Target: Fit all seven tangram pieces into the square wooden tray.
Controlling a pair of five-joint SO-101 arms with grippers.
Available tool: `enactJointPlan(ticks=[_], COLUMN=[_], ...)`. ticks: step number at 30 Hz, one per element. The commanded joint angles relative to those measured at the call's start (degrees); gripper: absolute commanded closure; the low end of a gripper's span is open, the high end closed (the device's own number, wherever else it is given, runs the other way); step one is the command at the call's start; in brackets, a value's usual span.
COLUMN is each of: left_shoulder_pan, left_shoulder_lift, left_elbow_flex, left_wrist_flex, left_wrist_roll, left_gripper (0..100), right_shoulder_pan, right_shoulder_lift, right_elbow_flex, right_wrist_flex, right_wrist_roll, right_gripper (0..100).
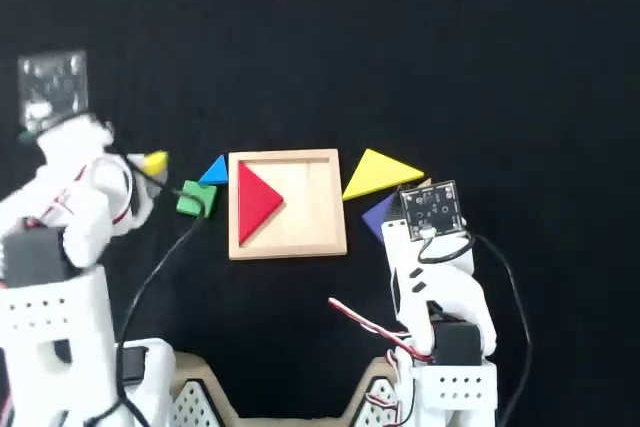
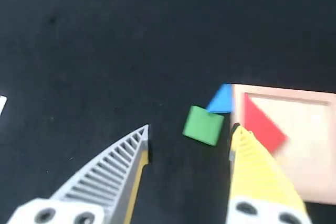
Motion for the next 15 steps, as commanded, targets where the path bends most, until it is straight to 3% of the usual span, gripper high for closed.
enactJointPlan(ticks=[1, 6, 12, 15], left_shoulder_pan=[-1.10, 2.42, 8.66, 8.66], left_shoulder_lift=[-9.49, -20.48, -29.45, -32.44], left_elbow_flex=[20.18, 35.82, 51.38, 54.99], left_wrist_flex=[-14.15, -22.51, -30.59, -34.20], left_wrist_roll=[-0.44, 4.57, 4.75, 4.84], left_gripper=[75, 75, 75, 75], right_shoulder_pan=[0.79, 0.79, 0.70, 0.35], right_shoulder_lift=[-2.77, -2.77, -2.77, -2.86], right_elbow_flex=[-0.22, -0.22, -0.22, -0.31], right_wrist_flex=[-0.97, -0.18, 0.26, 1.85], right_wrist_roll=[-0.44, -0.44, 0.00, 3.34], right_gripper=[98.6, 98.6, 98.5, 91.1])
